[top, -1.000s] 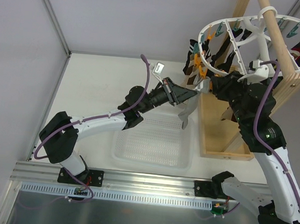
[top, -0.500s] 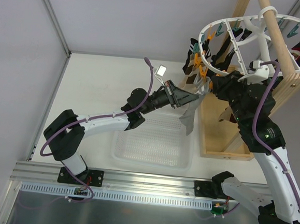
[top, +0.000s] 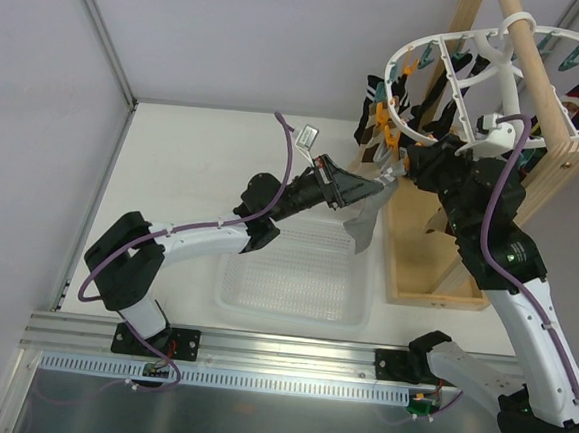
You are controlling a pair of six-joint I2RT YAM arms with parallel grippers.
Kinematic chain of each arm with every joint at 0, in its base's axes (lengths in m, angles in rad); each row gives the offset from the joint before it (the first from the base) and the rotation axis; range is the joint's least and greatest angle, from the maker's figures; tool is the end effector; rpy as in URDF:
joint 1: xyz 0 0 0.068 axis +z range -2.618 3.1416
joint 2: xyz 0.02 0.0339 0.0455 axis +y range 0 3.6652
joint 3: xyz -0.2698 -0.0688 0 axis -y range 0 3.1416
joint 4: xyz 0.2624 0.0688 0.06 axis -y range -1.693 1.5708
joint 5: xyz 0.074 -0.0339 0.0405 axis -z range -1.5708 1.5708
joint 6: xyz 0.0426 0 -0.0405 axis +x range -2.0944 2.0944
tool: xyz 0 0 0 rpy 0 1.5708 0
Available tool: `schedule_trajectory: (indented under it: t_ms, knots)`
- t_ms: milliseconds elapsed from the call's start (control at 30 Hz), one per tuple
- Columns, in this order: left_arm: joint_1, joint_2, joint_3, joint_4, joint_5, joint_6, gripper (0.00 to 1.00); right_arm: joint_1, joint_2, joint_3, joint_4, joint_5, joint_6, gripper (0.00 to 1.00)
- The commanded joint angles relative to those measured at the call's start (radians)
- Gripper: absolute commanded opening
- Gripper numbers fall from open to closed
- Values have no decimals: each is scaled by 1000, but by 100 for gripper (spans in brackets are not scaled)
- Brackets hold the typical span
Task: Clip the socks to the hanger
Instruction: Clamp the sock onto the hanger.
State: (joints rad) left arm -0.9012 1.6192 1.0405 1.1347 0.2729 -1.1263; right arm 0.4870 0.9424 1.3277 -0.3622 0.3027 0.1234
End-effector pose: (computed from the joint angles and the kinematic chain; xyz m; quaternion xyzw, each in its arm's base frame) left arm 0.2289 -0.3076 0.3504 0.0641 0.4917 -0.7699 0.4017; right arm 0.1797 0.0808 0.4886 -0.0189 0.6990 0.1120 0.7060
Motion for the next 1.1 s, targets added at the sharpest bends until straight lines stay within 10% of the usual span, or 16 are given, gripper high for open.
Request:
schedule_trajectory:
  t_ms: [0, 1067]
  knots:
    - [12, 7, -2, 120, 25, -15, 0, -1, 7, 44, 78, 39, -4, 1]
    - [12, 70, 62, 186, 38, 85, 0, 1, 7, 85, -14, -19, 24, 1]
